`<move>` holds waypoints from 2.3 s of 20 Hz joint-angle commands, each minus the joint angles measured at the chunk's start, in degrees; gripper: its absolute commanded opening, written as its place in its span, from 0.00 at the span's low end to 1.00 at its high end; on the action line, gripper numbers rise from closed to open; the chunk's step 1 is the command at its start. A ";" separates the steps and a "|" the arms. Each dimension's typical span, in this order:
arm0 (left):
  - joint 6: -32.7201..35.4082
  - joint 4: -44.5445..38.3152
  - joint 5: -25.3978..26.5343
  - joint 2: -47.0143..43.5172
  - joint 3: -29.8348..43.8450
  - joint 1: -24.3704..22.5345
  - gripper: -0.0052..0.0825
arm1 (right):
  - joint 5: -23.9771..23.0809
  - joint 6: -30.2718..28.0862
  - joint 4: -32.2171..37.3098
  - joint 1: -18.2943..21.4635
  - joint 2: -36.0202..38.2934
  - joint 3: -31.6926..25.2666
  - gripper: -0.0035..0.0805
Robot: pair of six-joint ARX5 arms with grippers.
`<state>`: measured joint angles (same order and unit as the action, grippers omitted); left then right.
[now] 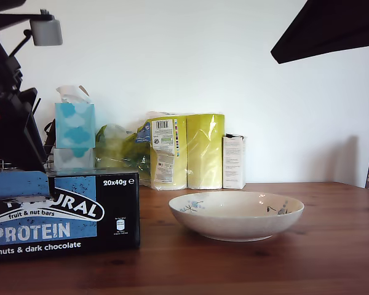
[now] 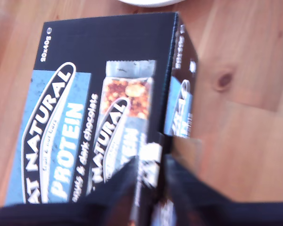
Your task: Open the carton box of snackbars
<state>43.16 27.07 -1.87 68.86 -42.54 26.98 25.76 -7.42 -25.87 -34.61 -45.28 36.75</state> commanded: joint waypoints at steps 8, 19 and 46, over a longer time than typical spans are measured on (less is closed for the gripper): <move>2.19 -0.44 2.10 3.17 -0.17 0.13 0.47 | 0.00 -0.20 0.33 -0.26 0.04 0.85 0.03; 4.13 -5.22 11.98 3.45 -0.35 0.52 0.42 | 0.00 -0.20 0.28 -0.26 0.04 0.85 0.03; -0.11 -6.01 25.68 2.25 -20.79 -0.61 0.16 | 0.02 -0.15 -4.02 -0.26 0.07 0.85 0.03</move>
<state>44.95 17.91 25.23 71.29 -64.77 26.13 25.76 -7.42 -30.04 -34.61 -45.25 36.75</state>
